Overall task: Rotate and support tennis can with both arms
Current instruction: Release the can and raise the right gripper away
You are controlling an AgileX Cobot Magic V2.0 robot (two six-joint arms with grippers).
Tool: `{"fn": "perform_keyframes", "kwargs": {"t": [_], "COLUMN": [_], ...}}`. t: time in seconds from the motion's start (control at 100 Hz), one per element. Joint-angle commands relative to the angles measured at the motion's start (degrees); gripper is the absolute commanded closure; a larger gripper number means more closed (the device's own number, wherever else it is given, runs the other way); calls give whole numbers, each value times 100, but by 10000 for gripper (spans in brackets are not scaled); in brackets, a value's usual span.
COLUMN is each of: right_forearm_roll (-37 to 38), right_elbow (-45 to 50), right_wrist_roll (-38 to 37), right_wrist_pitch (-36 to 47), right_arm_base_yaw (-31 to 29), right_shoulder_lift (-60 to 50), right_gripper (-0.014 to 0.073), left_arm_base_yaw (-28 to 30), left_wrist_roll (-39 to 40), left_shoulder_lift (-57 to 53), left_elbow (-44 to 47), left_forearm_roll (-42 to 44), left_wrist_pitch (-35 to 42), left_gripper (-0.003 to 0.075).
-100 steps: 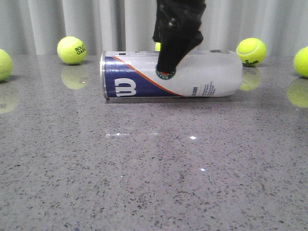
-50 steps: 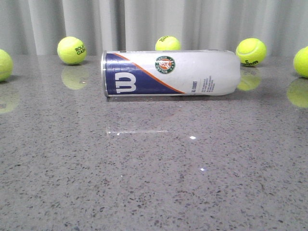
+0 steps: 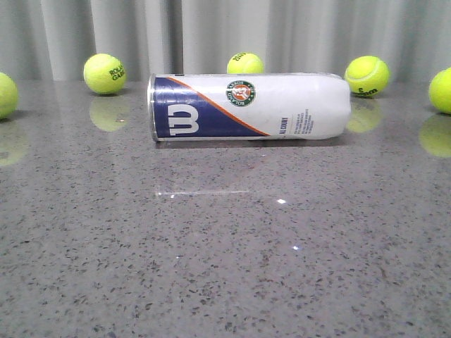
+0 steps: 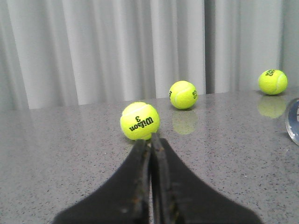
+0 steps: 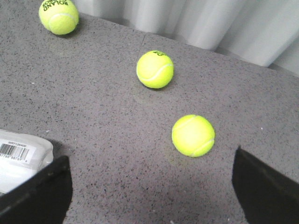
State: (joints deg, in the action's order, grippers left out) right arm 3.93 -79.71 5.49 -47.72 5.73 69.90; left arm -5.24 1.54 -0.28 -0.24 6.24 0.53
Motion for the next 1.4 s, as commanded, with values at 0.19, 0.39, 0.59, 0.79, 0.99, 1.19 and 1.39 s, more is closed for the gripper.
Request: {"fn": "perform_keyframes", "kwargs": {"t": [0.19,0.39,0.59,0.79,0.99,1.19,1.39], "right_forearm_roll": [46,46,46,46,51,51,51], "right_elbow": [2157,3579,4588,5336,5468,5468,5468], "right_wrist_roll": [-426,-549,-678,-683,-683,-683,-683], "right_wrist_pitch": [1973,2776,3011,3449,3790,3810,3810], "right_arm_base_yaw": [-43,-43,-43,-43,-43,-43,-43], "right_shoulder_lift": [-1851,-3084,-4037,-4649,-4655,-4655,-4655], "right_gripper": [-62,-62,-62,-62,-57,227,641], "left_arm_base_yaw": [23,23,23,23,23,23,23], "left_wrist_roll": [56,56,56,56,56,56,56], "left_shoulder_lift": [-213,-213,-213,-213,-213,-213,-213], "left_elbow": [272,272,272,272,272,272,272], "left_forearm_roll": [-6,-6,-6,-6,-6,-6,-6], "left_wrist_pitch": [467,467,467,467,467,467,467], "left_gripper": [741,741,741,741,741,741,741]}}
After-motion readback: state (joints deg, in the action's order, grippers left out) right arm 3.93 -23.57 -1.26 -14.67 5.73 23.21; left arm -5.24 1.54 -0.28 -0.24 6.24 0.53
